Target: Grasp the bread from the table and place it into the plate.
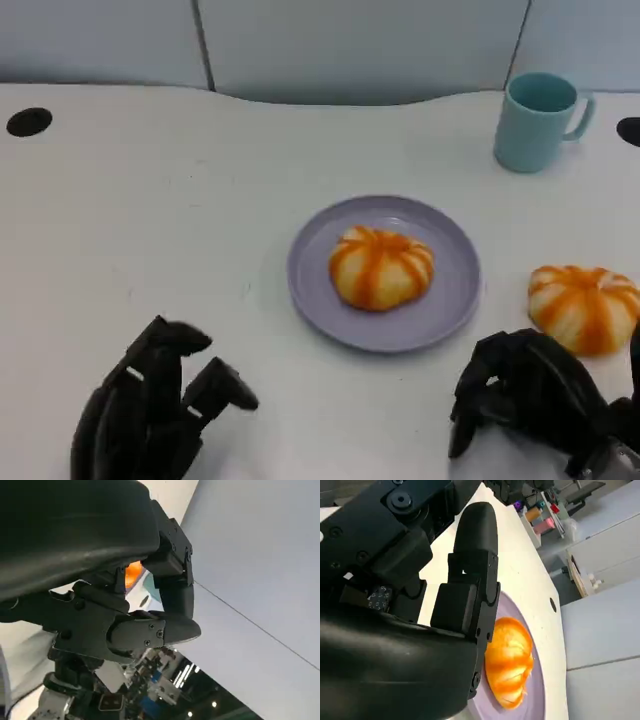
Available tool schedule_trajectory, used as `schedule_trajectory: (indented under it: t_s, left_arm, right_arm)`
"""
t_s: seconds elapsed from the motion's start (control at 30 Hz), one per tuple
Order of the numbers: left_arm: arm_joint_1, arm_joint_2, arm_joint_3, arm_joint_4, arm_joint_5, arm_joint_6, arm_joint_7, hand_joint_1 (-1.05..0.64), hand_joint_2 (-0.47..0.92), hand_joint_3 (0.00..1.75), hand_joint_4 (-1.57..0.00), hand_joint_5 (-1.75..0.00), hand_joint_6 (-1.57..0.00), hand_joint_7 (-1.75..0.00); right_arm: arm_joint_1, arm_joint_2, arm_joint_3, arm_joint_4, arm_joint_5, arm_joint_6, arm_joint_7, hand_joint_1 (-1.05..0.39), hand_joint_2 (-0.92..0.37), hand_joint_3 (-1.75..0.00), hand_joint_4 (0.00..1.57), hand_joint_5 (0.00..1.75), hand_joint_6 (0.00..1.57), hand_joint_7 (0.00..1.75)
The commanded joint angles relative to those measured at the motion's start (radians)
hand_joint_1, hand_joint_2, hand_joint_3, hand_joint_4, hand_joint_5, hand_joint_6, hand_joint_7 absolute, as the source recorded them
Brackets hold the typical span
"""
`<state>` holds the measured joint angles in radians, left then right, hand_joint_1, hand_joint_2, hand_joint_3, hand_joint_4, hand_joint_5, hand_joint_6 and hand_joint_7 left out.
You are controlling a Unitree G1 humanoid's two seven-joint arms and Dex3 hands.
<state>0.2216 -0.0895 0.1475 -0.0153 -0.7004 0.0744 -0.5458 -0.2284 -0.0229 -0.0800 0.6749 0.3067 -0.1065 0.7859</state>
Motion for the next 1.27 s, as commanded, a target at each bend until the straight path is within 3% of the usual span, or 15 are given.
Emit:
schedule_trajectory:
  t_s: [0.03, 0.43, 1.27]
  left_arm:
    - [0.021, 0.0, 0.0, 0.008, 0.084, -0.06, 0.035, -0.52, 0.92, 0.36, -0.7, -1.75, -0.43, -1.74]
    - [-0.016, -0.015, 0.009, 0.132, 0.146, -0.177, 0.007, -0.52, 0.92, 0.35, -0.75, -1.75, -0.48, -1.75]
    - [-0.045, -0.015, 0.01, 0.159, 0.152, -0.181, 0.021, -0.52, 0.92, 0.34, -0.78, -1.75, -0.5, -1.75]
  right_arm:
    - [0.011, -0.02, -0.008, -0.013, 0.001, 0.002, -0.008, -1.05, -0.56, -0.01, 1.57, 0.61, 1.57, 0.4]
    - [0.002, -0.036, -0.027, 0.013, 0.01, -0.006, 0.002, -1.05, -0.55, 0.0, 1.57, 0.61, 1.57, 0.41]
    - [-0.023, -0.038, -0.038, 0.056, 0.014, -0.016, 0.024, -1.05, -0.55, 0.0, 1.57, 0.61, 1.57, 0.38]
